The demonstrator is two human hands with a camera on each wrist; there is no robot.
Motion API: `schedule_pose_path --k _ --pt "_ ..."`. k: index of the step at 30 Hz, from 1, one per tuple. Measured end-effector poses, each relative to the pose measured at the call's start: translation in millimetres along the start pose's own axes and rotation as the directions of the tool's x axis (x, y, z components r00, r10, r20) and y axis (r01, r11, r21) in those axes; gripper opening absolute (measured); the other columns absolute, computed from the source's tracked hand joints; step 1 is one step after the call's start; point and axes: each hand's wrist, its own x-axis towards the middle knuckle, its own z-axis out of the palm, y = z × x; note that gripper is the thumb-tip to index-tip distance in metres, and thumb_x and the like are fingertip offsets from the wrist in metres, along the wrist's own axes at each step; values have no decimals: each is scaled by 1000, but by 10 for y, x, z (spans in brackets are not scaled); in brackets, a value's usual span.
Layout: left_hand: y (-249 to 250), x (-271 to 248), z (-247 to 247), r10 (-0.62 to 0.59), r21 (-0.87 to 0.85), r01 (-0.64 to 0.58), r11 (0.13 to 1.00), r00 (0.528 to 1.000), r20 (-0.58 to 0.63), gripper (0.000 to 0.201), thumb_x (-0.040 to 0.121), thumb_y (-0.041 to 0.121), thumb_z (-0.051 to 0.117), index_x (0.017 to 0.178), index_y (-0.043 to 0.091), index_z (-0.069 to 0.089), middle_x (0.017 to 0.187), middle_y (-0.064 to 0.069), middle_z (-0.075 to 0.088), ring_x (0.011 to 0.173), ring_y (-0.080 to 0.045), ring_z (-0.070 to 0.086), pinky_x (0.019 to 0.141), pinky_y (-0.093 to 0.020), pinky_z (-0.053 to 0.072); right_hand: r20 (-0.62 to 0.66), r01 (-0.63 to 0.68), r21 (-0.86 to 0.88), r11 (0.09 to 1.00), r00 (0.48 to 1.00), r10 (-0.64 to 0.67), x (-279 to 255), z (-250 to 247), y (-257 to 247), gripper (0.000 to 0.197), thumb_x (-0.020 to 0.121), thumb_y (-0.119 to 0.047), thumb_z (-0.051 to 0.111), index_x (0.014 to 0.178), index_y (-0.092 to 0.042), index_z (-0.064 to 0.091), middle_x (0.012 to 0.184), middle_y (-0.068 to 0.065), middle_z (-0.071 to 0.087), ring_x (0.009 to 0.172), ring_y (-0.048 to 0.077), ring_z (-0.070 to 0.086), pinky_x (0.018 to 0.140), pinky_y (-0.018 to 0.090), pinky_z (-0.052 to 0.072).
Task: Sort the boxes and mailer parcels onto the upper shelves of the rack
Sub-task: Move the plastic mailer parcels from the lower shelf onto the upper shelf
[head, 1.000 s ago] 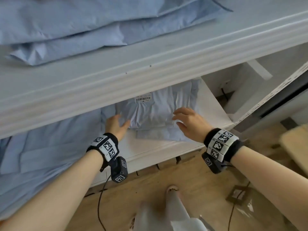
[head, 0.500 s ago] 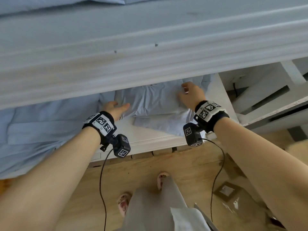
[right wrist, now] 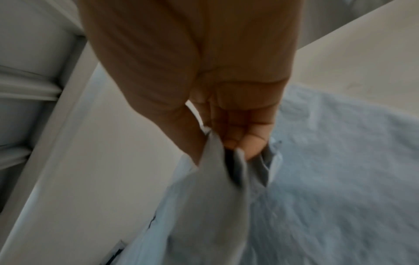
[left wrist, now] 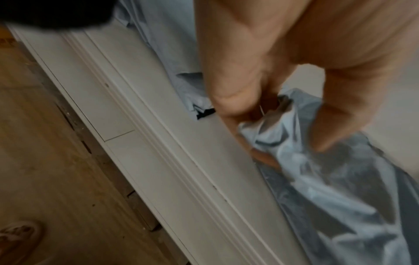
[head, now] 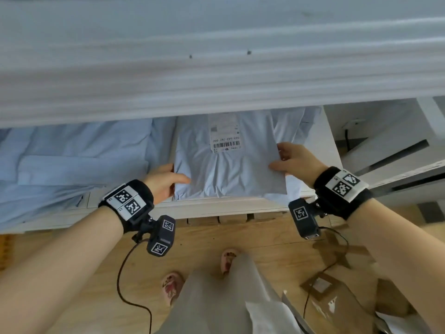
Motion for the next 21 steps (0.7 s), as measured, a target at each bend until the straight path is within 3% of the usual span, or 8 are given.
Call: schedule_pose_path --k 2,3,6,7,9,13,16,21 --pt "29 -48 28 0 -58 2 998 999 35 23 86 2 64 108 8 63 95 -6 75 86 -17 72 65 -25 57 70 -13 -47 999 997 16 -93 13 56 39 85 4 64 123 -5 57 109 11 68 100 30 65 79 37 55" --pt "55 -54 42 -3 -86 5 996 1000 31 21 87 10 65 108 10 63 95 -5 75 85 -15 72 63 -24 57 105 -22 -71 997 994 29 -127 18 83 39 86 3 64 122 -6 57 111 12 68 99 29 66 80 38 55" --pt "108 -53 108 8 -92 -10 996 1000 -28 37 85 24 69 118 8 61 108 -9 72 99 -22 69 83 -33 56 196 -40 -112 993 979 62 -195 2 155 39 86 2 65 123 -7 58 112 10 68 100 25 67 81 35 57" --pt "108 -46 132 21 -53 -24 998 998 -59 45 82 24 73 121 6 60 111 -11 70 103 -24 67 92 -37 53 211 -43 -118 992 975 67 -203 -19 172 38 86 1 65 123 -8 58 112 8 69 100 24 67 80 33 57" --pt "99 -64 175 39 17 -38 999 997 -70 48 76 18 77 119 4 62 109 -12 71 100 -25 68 96 -41 50 190 -59 -83 995 979 74 -197 -64 190 36 87 -2 65 122 -9 59 113 6 69 101 22 67 83 32 56" --pt "60 -138 220 64 68 -61 996 997 -43 37 75 4 75 111 8 65 110 -12 70 99 -25 67 92 -41 51 106 -97 168 981 991 80 -156 -156 127 20 89 -10 65 109 -11 67 107 5 74 93 19 71 73 24 57" --pt "6 -220 187 180 175 -165 971 981 -73 26 76 6 77 95 21 68 103 -4 72 93 -19 69 83 -34 53 81 -130 280 951 990 112 -129 -183 22 18 91 -12 64 107 -6 67 103 10 74 87 22 72 77 31 59" --pt "-132 -479 63 299 283 -270 920 952 -64 22 74 9 80 91 21 70 91 3 74 85 -15 71 82 -33 55 132 -206 246 947 975 177 -281 25 -70 19 90 -10 65 104 2 65 75 6 71 63 17 68 62 27 58"
